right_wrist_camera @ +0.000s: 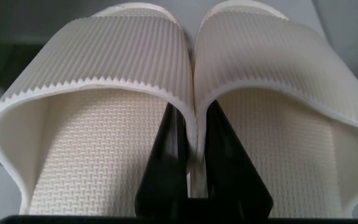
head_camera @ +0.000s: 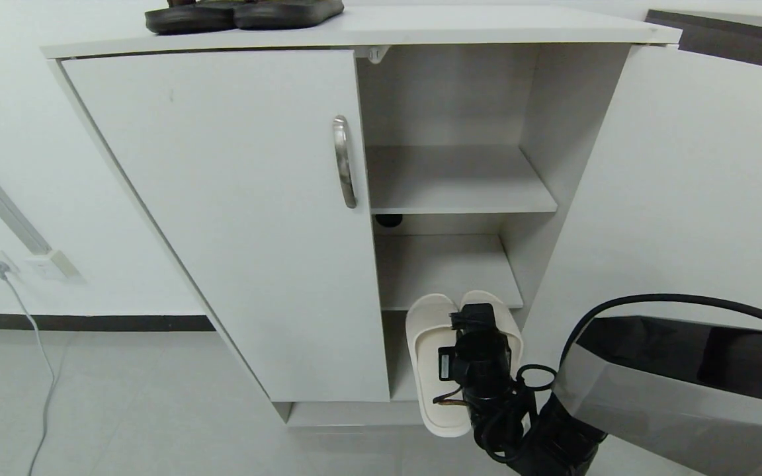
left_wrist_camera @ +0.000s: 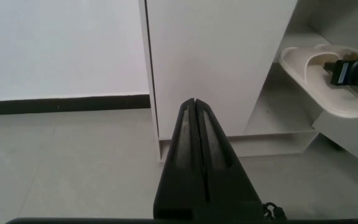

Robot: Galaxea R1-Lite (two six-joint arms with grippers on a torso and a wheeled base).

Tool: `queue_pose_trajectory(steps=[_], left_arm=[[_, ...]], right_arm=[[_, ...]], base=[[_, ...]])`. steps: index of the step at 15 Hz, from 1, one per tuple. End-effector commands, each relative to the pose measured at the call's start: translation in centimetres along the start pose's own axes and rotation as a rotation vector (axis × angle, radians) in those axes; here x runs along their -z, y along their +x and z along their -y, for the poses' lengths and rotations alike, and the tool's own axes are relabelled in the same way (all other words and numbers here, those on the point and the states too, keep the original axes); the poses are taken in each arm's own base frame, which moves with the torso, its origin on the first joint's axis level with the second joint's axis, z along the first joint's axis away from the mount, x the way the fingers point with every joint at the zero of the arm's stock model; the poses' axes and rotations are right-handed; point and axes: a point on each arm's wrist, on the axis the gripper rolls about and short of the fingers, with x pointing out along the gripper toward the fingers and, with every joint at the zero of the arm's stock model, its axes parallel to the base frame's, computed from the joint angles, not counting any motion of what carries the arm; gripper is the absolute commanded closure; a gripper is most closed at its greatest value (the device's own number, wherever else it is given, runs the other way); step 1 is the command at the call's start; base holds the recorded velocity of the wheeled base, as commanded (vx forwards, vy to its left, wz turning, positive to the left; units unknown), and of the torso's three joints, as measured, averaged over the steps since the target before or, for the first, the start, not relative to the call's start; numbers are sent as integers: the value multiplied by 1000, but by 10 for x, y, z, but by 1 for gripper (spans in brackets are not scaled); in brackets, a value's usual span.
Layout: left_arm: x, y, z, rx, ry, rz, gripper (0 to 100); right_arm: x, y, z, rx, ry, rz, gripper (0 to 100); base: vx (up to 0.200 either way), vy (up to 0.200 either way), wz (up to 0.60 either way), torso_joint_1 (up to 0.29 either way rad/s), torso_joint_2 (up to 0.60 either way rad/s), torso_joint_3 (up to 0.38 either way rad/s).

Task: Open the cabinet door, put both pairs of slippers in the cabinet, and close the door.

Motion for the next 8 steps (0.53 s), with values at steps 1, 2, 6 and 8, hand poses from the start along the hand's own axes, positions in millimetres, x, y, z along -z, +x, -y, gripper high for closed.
queue_pose_trajectory(steps=[1, 2, 6, 8], left_arm=[[0, 0, 0, -1, 0, -1, 100], [0, 0, 0, -1, 0, -1, 100], [0, 0, 0, -1, 0, -1, 100], [0, 0, 0, -2, 0, -1, 100]], right_arm=[[-2, -1, -1, -4, 4, 5, 100], [-1, -1, -1, -4, 3, 4, 100], [-3, 1, -2, -8, 2, 8, 100], [-4, 5, -3, -4, 10, 17, 100]], base=[[200, 0, 0, 7, 2, 7], [200, 0, 0, 2, 2, 2], [150, 0, 0, 2, 2, 4], [0, 0, 0, 0, 0, 0]])
